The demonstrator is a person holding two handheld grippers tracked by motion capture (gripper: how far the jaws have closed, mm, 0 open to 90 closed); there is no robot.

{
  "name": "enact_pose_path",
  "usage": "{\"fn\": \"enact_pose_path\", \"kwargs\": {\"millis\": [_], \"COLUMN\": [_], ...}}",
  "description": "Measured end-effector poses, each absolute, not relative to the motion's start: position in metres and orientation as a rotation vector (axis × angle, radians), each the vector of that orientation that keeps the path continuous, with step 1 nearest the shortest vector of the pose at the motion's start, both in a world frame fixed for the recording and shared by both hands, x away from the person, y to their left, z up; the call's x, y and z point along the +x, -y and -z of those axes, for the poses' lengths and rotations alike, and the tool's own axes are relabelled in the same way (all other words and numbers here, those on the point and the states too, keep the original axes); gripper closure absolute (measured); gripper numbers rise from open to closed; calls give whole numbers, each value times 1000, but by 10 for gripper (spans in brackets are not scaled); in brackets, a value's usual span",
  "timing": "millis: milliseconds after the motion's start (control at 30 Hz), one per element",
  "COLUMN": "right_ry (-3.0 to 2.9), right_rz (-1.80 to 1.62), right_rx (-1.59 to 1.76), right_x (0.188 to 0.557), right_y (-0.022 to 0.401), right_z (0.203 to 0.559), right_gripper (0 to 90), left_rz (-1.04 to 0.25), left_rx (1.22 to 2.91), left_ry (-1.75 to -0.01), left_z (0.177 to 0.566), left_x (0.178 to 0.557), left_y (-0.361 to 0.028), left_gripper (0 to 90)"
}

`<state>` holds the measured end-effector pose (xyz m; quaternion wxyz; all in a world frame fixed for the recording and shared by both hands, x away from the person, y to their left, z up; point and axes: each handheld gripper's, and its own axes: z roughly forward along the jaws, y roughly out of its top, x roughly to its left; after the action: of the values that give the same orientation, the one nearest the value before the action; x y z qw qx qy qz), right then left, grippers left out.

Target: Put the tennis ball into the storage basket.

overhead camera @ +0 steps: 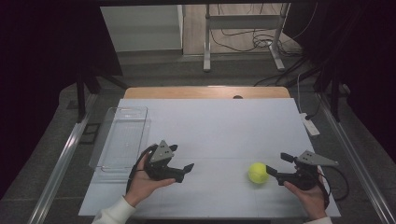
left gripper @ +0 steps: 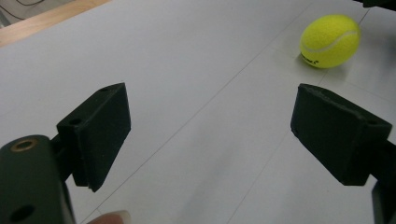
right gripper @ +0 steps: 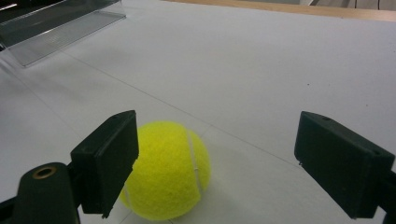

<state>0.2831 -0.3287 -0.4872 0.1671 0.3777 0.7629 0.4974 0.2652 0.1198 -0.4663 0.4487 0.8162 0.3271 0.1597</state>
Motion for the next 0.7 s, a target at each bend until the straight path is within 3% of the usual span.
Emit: {"fn": "enact_pose_path", "kwargs": {"millis": [700], "right_ry": [-2172], "right_rz": [-1412], "right_rx": [1076], "right_x": [283], "right_y": [330], "right_z": [488], "right_gripper": [139], "left_rz": [-369], "left_rx": [2052], "left_ry": [-776], "left_z": [467], "left_x": [272], "left_y": [-100], "left_gripper": [129]}}
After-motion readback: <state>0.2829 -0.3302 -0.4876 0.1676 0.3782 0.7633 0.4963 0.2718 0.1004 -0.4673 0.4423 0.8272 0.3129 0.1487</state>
